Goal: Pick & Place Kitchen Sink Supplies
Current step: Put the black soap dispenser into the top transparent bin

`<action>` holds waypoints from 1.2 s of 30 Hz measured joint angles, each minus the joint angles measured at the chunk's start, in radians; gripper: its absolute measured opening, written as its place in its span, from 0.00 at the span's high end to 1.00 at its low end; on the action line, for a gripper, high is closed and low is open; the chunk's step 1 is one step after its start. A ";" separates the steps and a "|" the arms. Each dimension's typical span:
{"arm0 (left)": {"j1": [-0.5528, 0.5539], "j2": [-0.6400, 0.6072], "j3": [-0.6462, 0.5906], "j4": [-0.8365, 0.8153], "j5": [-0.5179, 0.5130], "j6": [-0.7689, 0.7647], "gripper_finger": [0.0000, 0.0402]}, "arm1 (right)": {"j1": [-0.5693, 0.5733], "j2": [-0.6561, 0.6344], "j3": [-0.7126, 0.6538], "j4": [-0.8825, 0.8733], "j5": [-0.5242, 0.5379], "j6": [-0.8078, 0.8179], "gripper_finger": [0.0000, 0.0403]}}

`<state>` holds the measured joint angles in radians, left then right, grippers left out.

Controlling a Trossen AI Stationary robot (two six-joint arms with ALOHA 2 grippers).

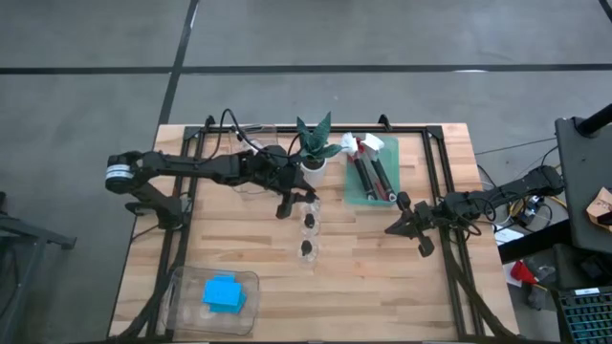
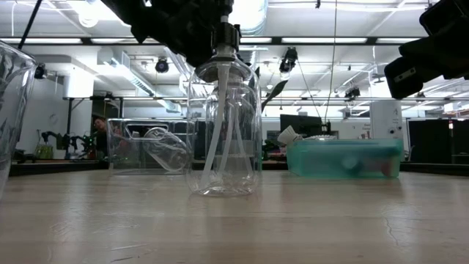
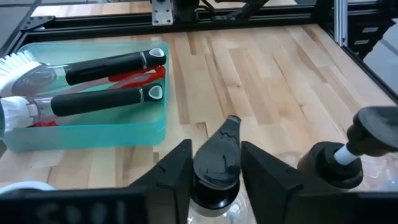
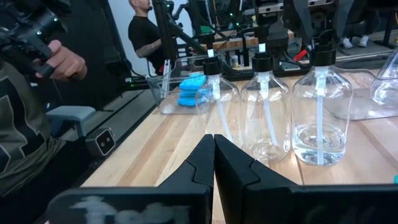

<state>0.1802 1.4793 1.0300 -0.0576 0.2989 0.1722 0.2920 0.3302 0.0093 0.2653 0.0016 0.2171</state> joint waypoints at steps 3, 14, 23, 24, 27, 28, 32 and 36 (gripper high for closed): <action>0.001 -0.001 0.002 -0.003 0.000 -0.010 0.76 | 0.000 0.000 0.000 0.000 0.000 0.000 0.98; 0.000 -0.021 0.004 -0.005 0.000 -0.016 0.74 | 0.000 0.000 0.000 0.000 0.000 0.000 0.98; 0.002 -0.095 0.004 -0.066 -0.001 -0.017 0.79 | 0.000 0.000 0.000 0.000 0.000 0.000 0.98; 0.003 -0.108 0.004 -0.079 -0.003 -0.016 0.79 | 0.000 0.000 0.000 0.000 0.000 0.000 0.98; 0.003 -0.151 0.004 -0.111 -0.005 -0.019 0.77 | 0.000 0.000 0.000 0.000 0.000 0.000 0.98; 0.003 -0.166 0.004 -0.122 -0.006 -0.018 0.76 | 0.000 0.000 0.000 0.000 0.000 0.000 0.98; 0.007 -0.235 0.004 -0.169 -0.010 -0.019 0.77 | 0.000 -0.001 0.000 0.000 0.000 0.000 0.98; 0.013 -0.308 0.004 -0.230 -0.045 -0.015 0.79 | 0.000 -0.001 0.000 0.000 0.000 0.000 0.98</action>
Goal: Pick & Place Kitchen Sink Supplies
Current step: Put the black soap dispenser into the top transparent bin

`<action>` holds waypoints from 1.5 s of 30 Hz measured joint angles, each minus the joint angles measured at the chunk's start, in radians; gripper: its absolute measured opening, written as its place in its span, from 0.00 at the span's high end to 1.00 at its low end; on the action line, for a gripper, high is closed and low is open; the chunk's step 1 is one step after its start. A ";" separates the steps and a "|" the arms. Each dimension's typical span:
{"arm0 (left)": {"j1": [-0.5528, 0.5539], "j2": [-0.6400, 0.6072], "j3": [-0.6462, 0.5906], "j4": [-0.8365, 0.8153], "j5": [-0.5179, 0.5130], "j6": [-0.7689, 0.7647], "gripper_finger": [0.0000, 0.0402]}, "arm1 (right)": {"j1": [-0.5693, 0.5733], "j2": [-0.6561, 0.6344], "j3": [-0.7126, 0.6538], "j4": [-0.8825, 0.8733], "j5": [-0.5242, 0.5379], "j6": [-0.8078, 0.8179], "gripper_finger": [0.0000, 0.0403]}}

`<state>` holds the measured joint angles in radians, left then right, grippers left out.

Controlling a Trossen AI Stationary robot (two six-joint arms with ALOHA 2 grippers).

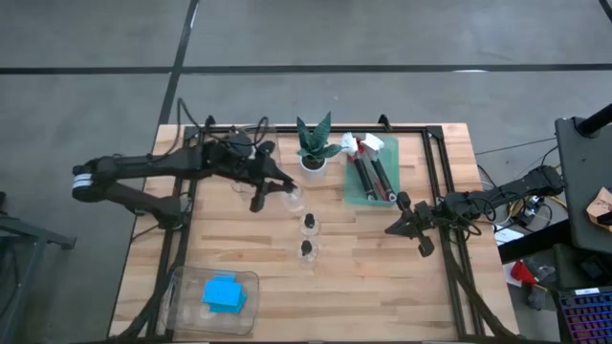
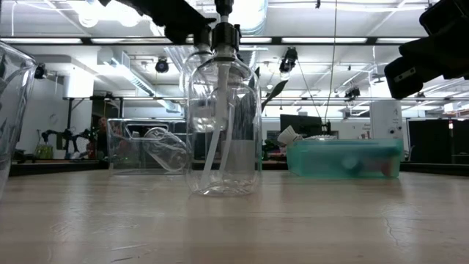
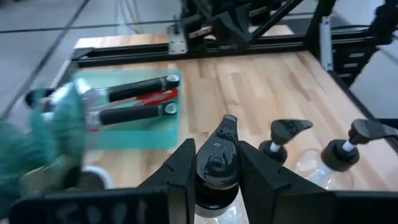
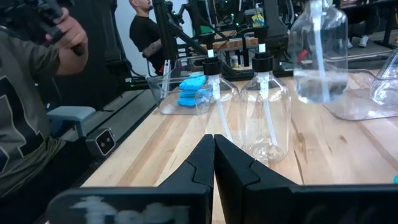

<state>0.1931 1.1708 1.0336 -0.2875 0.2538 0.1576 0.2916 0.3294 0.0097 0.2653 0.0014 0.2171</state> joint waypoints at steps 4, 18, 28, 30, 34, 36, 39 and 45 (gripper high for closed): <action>0.012 -0.076 0.000 -0.059 -0.056 0.005 0.78 | 0.000 0.000 0.000 0.000 0.000 0.000 0.98; 0.091 -0.255 0.003 -0.196 -0.213 0.008 0.77 | 0.000 0.000 0.000 0.000 0.000 0.000 0.98; 0.166 -0.282 -0.006 -0.261 -0.308 0.026 0.78 | 0.000 0.000 0.000 0.000 0.000 0.000 0.98; 0.188 -0.282 -0.006 -0.280 -0.313 0.025 0.77 | 0.000 0.000 0.000 0.000 0.000 0.000 0.98; 0.214 -0.284 -0.019 -0.298 -0.312 0.008 0.78 | 0.000 0.000 0.000 0.000 0.000 0.000 0.98; 0.223 -0.286 -0.032 -0.307 -0.313 0.004 0.78 | 0.000 0.000 0.000 0.000 0.000 0.000 0.98; 0.238 -0.288 -0.065 -0.307 -0.313 -0.026 0.77 | 0.000 0.000 0.000 0.000 0.000 0.000 0.98; 0.251 -0.315 -0.156 -0.265 -0.331 -0.103 0.78 | 0.000 0.000 0.000 0.000 0.000 0.000 0.98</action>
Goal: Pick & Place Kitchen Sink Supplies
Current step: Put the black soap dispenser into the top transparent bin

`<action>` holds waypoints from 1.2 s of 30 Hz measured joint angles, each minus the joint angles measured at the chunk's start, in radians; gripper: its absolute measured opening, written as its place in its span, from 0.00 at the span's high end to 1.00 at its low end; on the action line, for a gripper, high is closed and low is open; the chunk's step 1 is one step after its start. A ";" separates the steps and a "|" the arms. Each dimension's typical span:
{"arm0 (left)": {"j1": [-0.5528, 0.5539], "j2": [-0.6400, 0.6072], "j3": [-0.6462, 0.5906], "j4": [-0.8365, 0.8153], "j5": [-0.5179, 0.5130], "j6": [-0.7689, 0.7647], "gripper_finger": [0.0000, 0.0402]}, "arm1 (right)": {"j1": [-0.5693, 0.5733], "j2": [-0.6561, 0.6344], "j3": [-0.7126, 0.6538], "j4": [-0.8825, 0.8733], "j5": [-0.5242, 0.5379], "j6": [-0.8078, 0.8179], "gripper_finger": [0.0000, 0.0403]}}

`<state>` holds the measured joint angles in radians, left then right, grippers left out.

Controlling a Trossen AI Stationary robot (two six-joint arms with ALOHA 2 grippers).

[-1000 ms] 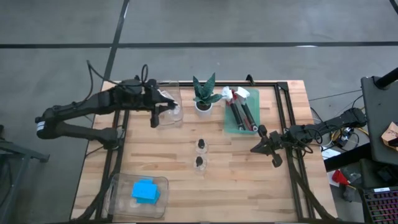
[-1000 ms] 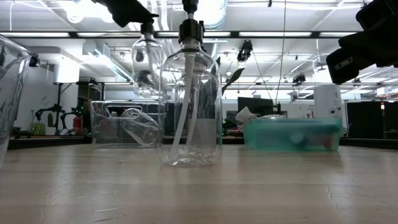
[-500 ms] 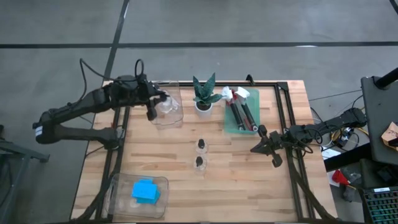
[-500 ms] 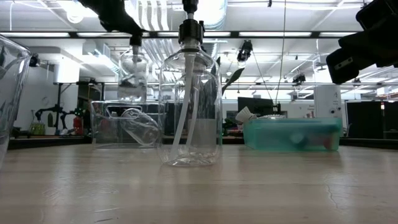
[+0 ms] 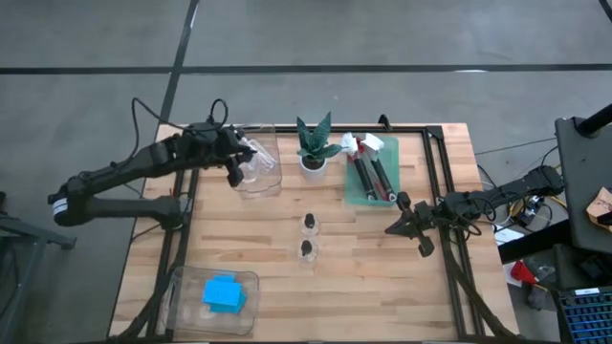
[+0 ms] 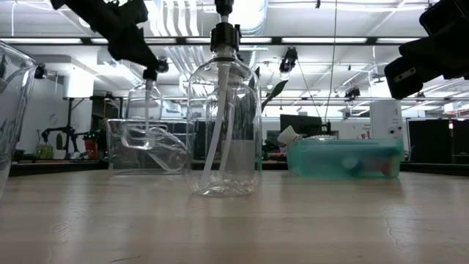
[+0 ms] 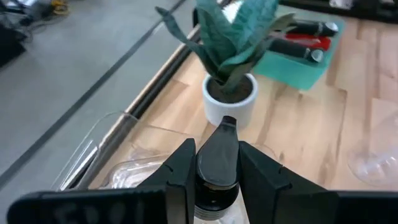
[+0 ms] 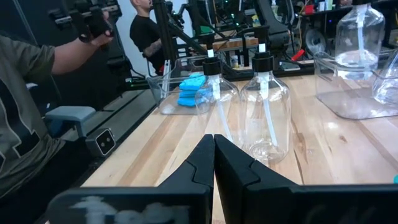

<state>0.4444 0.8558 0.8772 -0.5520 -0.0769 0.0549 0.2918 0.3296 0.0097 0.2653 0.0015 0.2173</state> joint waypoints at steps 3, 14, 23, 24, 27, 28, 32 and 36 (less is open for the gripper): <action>0.002 -0.025 -0.056 0.068 -0.022 -0.026 0.78 | 0.000 0.000 0.000 0.000 0.000 0.000 0.98; 0.040 -0.134 -0.228 0.187 -0.175 -0.145 0.77 | 0.000 0.000 0.000 0.000 0.000 0.000 0.98; 0.042 -0.170 -0.364 0.304 -0.340 -0.314 0.77 | 0.000 0.000 0.000 0.000 0.000 0.000 0.98; 0.042 -0.170 -0.376 0.328 -0.348 -0.316 0.77 | 0.000 0.000 0.000 0.000 0.000 0.000 0.98; 0.043 -0.161 -0.410 0.383 -0.365 -0.337 0.76 | 0.000 0.000 0.000 0.000 0.000 0.000 0.98; 0.043 -0.160 -0.415 0.390 -0.375 -0.346 0.76 | 0.000 0.000 0.000 0.000 0.000 0.000 0.98; 0.043 -0.160 -0.424 0.378 -0.396 -0.373 0.75 | 0.000 0.000 0.000 0.000 0.000 0.000 0.98; 0.043 -0.162 -0.414 0.381 -0.401 -0.404 0.74 | 0.000 0.000 0.000 0.000 0.000 0.000 0.98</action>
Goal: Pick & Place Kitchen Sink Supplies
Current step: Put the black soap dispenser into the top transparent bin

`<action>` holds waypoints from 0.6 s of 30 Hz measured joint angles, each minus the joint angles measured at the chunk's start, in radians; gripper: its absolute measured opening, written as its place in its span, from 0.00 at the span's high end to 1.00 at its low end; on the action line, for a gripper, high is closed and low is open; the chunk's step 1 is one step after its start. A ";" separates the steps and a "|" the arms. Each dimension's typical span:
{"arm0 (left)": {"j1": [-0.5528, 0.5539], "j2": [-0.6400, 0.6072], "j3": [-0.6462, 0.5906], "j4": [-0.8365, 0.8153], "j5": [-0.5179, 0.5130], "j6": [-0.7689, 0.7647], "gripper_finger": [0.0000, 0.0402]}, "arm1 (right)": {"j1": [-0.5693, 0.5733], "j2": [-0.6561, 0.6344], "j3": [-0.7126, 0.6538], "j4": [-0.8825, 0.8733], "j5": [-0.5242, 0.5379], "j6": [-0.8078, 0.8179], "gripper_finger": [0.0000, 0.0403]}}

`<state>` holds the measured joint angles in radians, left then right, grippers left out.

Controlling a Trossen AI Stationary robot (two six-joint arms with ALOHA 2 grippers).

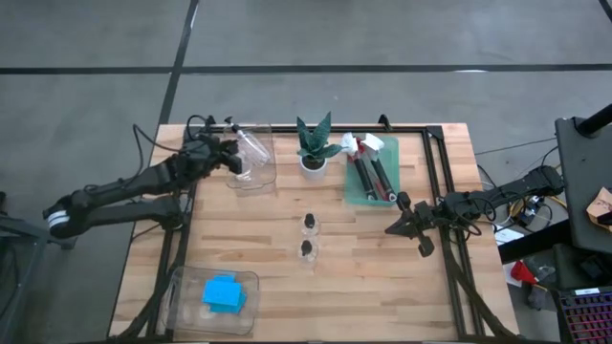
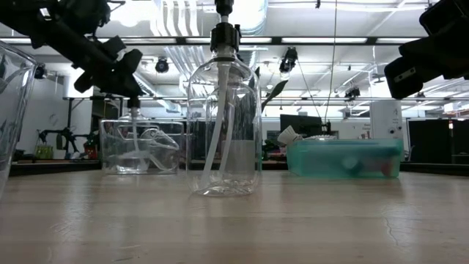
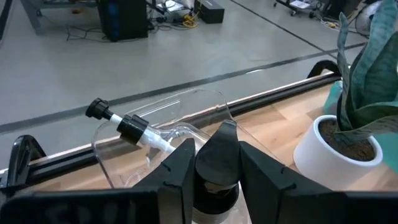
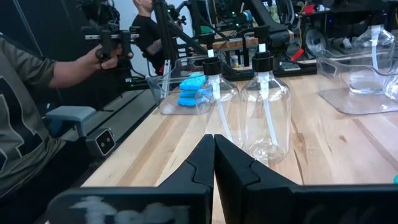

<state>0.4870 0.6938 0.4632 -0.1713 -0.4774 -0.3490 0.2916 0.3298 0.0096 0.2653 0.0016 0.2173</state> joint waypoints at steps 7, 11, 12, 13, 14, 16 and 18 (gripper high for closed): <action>0.000 0.002 0.011 -0.012 0.012 -0.008 0.63 | 0.000 0.000 0.000 0.000 0.000 0.000 0.98; 0.000 0.002 0.030 -0.010 0.011 0.008 0.54 | 0.000 0.000 0.000 0.000 0.000 0.000 0.98; 0.000 0.002 0.036 -0.005 0.011 0.013 0.52 | 0.000 0.000 0.000 0.000 0.000 0.000 0.98; 0.000 0.000 0.043 -0.005 0.011 0.020 0.50 | 0.000 0.000 0.000 0.000 0.000 0.000 0.98; 0.000 -0.002 0.049 -0.005 0.011 0.029 0.48 | 0.000 0.000 0.000 0.000 0.000 0.000 0.98; 0.000 -0.008 0.065 -0.004 0.013 0.039 0.46 | 0.000 0.000 0.000 0.000 0.000 0.000 0.98; 0.000 -0.014 0.081 -0.004 0.019 0.057 0.44 | 0.000 0.000 0.000 0.000 0.000 0.000 0.98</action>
<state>0.4866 0.6796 0.5438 -0.1755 -0.4579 -0.2919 0.2916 0.3298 0.0097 0.2653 0.0015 0.2170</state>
